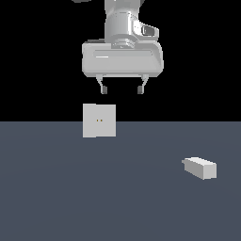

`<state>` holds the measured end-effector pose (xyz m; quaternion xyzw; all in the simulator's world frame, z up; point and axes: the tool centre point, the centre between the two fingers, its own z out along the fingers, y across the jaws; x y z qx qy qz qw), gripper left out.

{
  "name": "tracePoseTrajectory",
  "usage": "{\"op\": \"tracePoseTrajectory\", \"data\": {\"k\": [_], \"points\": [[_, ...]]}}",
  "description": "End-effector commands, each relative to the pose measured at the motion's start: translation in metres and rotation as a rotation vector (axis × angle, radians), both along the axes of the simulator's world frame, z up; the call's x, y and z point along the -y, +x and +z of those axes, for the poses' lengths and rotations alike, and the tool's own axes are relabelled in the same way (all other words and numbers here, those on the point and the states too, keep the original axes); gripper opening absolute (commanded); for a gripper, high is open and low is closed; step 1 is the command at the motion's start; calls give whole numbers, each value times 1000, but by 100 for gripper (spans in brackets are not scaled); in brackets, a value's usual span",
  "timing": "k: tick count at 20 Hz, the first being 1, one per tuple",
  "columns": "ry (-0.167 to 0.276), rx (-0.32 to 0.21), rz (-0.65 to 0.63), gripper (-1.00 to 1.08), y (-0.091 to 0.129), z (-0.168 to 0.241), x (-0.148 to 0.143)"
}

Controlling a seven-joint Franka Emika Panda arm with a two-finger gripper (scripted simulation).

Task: Plug the charger into the wall socket.

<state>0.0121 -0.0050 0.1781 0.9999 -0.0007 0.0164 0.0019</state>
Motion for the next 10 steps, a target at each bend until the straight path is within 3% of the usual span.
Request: {"op": "tracePoseTrajectory", "data": {"k": [1, 10], "points": [[0, 0, 0, 100, 0, 0, 0], [2, 19, 15, 100, -8, -6, 8]]}}
